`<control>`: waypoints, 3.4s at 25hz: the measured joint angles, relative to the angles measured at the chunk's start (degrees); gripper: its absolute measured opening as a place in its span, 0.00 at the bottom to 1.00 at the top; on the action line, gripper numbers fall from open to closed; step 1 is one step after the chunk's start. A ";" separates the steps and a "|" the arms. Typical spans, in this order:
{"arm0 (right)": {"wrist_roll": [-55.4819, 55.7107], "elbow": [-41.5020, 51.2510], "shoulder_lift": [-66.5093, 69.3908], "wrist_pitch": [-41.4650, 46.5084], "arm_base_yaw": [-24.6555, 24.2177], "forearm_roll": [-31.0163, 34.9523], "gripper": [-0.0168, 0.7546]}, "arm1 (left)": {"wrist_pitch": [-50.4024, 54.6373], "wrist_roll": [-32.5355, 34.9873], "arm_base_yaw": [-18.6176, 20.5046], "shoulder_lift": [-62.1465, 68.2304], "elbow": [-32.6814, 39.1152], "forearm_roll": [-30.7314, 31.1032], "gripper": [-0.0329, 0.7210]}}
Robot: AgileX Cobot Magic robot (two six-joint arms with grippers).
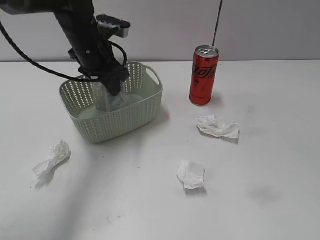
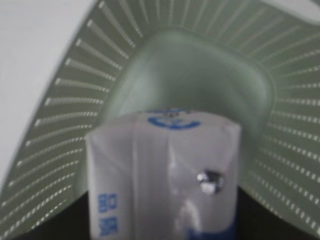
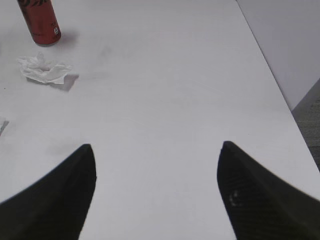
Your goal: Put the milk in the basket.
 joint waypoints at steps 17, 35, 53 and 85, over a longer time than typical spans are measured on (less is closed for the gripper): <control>0.07 0.00 0.00 0.00 0.00 0.00 0.78 | -1.11 0.00 0.00 1.09 -0.02 -1.78 0.92; 0.05 0.00 0.00 0.00 0.00 0.00 0.78 | 10.77 -11.26 14.49 -33.27 1.22 9.62 0.93; 0.05 0.00 0.00 0.00 0.00 0.00 0.78 | 2.15 -15.38 20.78 -81.05 61.36 9.97 0.91; 0.05 0.00 0.00 0.00 0.00 0.00 0.78 | 1.86 -15.54 21.00 -118.38 74.37 9.97 0.75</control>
